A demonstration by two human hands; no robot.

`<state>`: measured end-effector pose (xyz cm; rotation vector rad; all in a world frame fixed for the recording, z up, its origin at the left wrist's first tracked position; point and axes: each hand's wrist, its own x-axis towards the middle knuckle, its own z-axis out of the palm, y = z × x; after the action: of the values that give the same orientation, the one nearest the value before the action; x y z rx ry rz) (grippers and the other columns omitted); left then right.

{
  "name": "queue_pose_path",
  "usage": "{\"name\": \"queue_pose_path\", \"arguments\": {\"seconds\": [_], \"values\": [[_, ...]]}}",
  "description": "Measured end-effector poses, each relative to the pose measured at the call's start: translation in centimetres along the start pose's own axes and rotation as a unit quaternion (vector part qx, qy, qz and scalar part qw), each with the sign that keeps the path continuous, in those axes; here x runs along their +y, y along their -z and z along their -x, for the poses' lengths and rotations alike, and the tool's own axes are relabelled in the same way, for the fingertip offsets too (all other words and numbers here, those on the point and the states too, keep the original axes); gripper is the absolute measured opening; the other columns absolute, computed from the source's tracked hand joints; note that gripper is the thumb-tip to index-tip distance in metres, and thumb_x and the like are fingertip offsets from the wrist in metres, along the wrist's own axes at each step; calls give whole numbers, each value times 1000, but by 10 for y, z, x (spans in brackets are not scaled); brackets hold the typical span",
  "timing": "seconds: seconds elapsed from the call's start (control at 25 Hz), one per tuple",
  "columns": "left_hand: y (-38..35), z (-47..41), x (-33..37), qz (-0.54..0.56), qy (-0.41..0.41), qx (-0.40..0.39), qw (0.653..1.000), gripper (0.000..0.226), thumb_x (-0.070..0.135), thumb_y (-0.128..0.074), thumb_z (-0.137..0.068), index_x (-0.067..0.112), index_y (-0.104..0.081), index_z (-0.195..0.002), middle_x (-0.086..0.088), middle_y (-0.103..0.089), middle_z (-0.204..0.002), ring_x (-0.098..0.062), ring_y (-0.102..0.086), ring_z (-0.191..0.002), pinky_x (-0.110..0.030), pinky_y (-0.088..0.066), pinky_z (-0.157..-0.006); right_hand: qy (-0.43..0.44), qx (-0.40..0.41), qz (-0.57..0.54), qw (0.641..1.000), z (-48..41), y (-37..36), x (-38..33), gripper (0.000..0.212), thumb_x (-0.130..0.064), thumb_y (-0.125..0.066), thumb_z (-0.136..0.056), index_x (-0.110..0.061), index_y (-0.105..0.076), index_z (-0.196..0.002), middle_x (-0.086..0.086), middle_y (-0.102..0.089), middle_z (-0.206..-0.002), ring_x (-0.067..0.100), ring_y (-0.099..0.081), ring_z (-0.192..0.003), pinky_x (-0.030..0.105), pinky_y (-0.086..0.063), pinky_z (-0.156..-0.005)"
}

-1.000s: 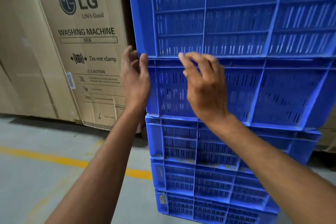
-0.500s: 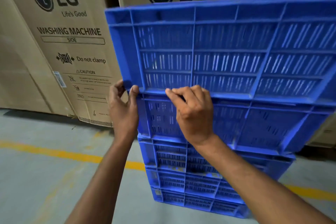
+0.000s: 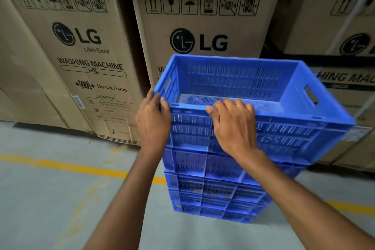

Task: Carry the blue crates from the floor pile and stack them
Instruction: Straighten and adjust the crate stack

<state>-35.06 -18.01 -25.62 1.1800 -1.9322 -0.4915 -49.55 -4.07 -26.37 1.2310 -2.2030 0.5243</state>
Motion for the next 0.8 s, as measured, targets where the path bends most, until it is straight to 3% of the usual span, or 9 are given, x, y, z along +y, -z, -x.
{"name": "queue_pose_path", "arguments": {"seconds": [0.12,0.24,0.32,0.44,0.52,0.64,0.72,0.8], "values": [[15,2,-12,-35,-44,-53,997,34,35,-45,-106,18,-72,-119,3,-49,-155,-33,-67,-112,-39,-50,-83,0,-75,40,996,-5,9,-8,43,-48,-35,-107,-20,-61,-86,1,-62,-81,31,-56,-81,41,-35,-71],[31,-8,-3,-102,-51,-118,986,38,37,-44,-106,14,-73,-111,4,-42,-159,-39,-68,-102,-40,-48,-74,-3,-179,24,984,-12,26,7,51,-57,-23,-105,-26,-64,-98,0,-66,-91,31,-59,-89,42,-36,-79],[27,-20,4,-146,-71,-154,975,41,33,-39,-105,7,-71,-110,-5,-40,-161,-38,-60,-118,-43,-48,-86,-51,-191,34,980,-4,33,27,58,-62,-16,-101,-29,-64,-100,-1,-66,-97,30,-56,-94,44,-35,-87],[14,-27,-7,-140,-98,-218,961,57,36,-20,-105,5,-53,-139,-14,-26,-166,-33,-31,-148,-51,-35,-114,-115,-220,40,968,-3,37,32,57,-62,-16,-101,-27,-61,-95,1,-63,-104,33,-51,-102,48,-29,-95],[14,-27,-12,-112,-94,-208,967,54,34,-19,-106,4,-53,-135,-16,-29,-164,-33,-30,-149,-53,-34,-115,-133,-246,17,960,-8,33,29,54,-62,-19,-102,-27,-59,-93,0,-61,-104,33,-50,-106,49,-27,-98],[1,-30,-25,-111,-110,-225,962,60,29,-9,-103,-1,-58,-121,-25,-50,-146,-36,-25,-152,-52,-32,-116,-140,-232,22,962,-12,35,30,53,-64,-23,-102,-26,-59,-91,1,-61,-101,33,-50,-105,49,-28,-98],[-4,-32,-27,-122,-88,-268,952,68,29,1,-102,-2,-58,-117,-28,-52,-140,-38,-17,-154,-51,-26,-118,-157,-256,2,954,-13,32,34,53,-64,-22,-102,-27,-59,-92,2,-60,-104,33,-49,-108,49,-27,-99],[-5,-35,-22,-142,-90,-252,953,64,27,-5,-104,-7,-55,-125,-30,-47,-145,-41,-20,-152,-51,-24,-119,-144,-244,6,959,-18,35,30,52,-63,-21,-102,-28,-58,-93,2,-58,-102,33,-49,-106,49,-28,-98]]}}
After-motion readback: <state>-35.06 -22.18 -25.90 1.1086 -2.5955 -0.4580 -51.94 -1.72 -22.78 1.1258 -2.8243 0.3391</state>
